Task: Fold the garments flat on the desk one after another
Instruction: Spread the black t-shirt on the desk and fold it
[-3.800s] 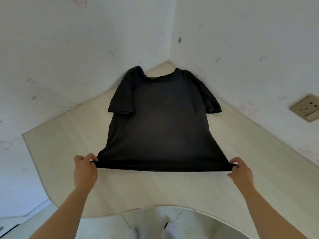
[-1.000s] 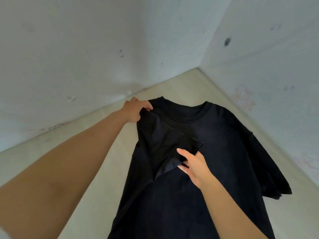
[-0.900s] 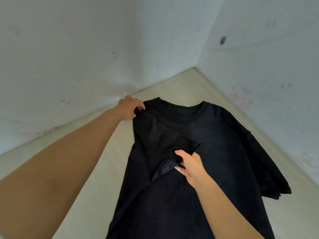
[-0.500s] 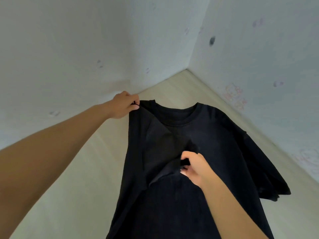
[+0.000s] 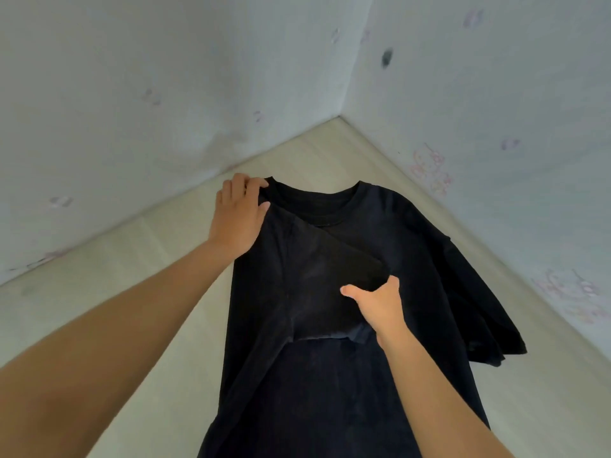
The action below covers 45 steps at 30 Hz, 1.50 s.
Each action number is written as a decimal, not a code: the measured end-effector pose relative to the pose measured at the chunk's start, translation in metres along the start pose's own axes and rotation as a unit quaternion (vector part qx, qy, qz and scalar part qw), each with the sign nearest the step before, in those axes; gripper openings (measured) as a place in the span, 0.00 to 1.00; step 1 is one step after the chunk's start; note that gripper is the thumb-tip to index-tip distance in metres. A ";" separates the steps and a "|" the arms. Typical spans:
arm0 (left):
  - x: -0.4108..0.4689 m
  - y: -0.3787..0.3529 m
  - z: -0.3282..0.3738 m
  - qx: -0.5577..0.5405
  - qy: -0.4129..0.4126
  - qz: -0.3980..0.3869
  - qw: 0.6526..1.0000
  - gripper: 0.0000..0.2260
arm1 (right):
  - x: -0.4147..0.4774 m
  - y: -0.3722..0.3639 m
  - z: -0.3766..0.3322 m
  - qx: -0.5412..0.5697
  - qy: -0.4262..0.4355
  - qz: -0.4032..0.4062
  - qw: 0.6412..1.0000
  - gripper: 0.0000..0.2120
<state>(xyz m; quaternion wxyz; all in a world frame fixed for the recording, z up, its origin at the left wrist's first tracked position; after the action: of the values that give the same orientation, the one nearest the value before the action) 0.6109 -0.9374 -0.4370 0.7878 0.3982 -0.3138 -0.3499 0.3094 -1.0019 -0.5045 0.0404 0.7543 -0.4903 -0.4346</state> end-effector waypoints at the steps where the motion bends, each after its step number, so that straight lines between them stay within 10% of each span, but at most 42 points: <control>1: -0.018 0.002 0.009 -0.043 -0.015 -0.010 0.999 0.13 | -0.002 -0.004 -0.003 -0.044 0.021 -0.019 0.999 0.44; 8: -0.156 -0.036 0.021 -0.008 -0.064 -0.216 0.974 0.23 | -0.014 0.019 0.000 -0.099 0.098 0.038 0.989 0.32; 18: -0.273 0.014 0.030 -0.080 0.130 -0.123 0.981 0.22 | -0.060 0.014 0.060 0.069 -0.010 0.062 0.996 0.17; 25: -0.355 0.037 0.017 -0.053 0.269 -0.125 0.954 0.15 | -0.136 -0.071 0.085 0.003 0.057 -0.160 0.986 0.05; 30: -0.404 0.054 0.012 -0.016 0.290 -0.145 0.946 0.09 | -0.225 -0.117 0.083 -0.272 0.400 -0.148 0.862 0.15; 36: -0.425 0.078 0.029 -0.108 0.226 -0.104 0.963 0.05 | -0.288 -0.156 0.152 -0.505 0.489 -0.080 0.707 0.26; 38: -0.424 0.077 0.053 -0.195 0.174 -0.121 0.957 0.04 | -0.300 -0.161 0.167 -0.477 0.478 -0.098 0.731 0.26; 41: -0.437 0.061 0.079 -0.353 0.170 -0.185 0.901 0.07 | -0.300 -0.133 0.173 -0.058 0.260 -0.194 0.944 0.14; 43: -0.447 0.054 0.073 -0.438 0.217 -0.177 0.854 0.08 | -0.286 -0.113 0.201 0.136 0.054 -0.177 0.973 0.13; 45: -0.458 0.052 0.058 -0.389 0.219 -0.158 0.881 0.08 | -0.283 -0.093 0.217 0.135 -0.008 -0.144 0.980 0.14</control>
<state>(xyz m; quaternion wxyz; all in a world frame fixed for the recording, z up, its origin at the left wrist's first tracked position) 0.3257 -0.5717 -0.4635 0.8623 0.1708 0.0950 -0.4671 0.1842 -0.6555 -0.5098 -0.1291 0.8118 -0.4311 -0.3720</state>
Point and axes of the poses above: each hand's wrist, its own x-axis towards the middle knuckle, its own y-axis out of the back of the hand, z = x × y, the point moved 10 cm from there along x, towards the middle knuckle, and after that the axes turned 8 degrees about -x, right-handed, at the moved point
